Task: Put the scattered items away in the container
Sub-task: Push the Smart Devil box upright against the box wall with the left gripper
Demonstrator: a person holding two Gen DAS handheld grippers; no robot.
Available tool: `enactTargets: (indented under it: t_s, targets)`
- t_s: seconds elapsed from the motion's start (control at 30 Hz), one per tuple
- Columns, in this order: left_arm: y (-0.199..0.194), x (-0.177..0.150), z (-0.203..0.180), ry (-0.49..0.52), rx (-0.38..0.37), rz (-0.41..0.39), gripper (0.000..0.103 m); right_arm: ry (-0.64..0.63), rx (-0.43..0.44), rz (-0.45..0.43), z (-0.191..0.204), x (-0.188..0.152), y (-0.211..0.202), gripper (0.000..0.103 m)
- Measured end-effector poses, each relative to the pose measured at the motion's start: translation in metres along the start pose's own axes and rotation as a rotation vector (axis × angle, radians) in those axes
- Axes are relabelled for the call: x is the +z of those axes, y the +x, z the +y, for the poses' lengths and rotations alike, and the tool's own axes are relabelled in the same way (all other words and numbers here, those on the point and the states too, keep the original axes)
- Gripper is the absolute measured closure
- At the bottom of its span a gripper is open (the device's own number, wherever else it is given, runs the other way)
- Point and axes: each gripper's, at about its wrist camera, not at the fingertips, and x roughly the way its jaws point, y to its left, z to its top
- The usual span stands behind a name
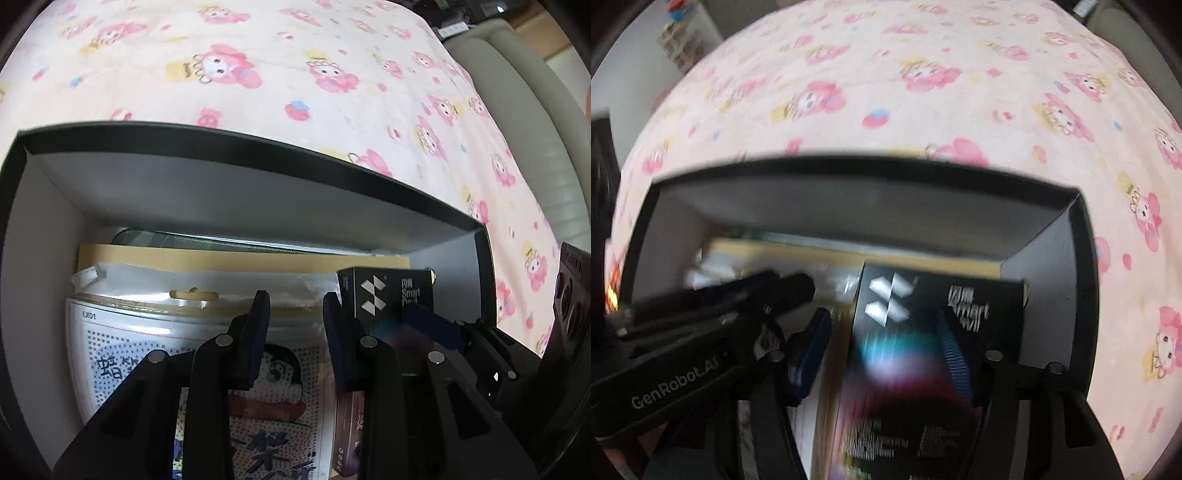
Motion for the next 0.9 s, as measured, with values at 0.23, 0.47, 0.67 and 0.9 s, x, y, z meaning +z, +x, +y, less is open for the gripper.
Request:
enactTargets:
  t_s: [0.23,0.47,0.67,0.9]
  targets:
    - [0.002,0.001,-0.024,0.073,-0.061,-0.001,0.074,0.035,0.057,-0.008,-0.001,-0.021,-0.014,0.044]
    - [0.025,0.003,-0.038,0.083,-0.048,0.063,0.074,0.087,0.073,-0.085,-0.012,-0.029,-0.033,0.064]
    - [0.025,-0.003,-0.048,0.166,-0.054,0.092,0.074,0.109,0.106,-0.058,-0.016,-0.027,-0.030,0.070]
    - [0.002,0.006,-0.019,-0.008,-0.126,-0.002,0.074,0.167,0.210,-0.103,-0.029,-0.021,-0.040,0.070]
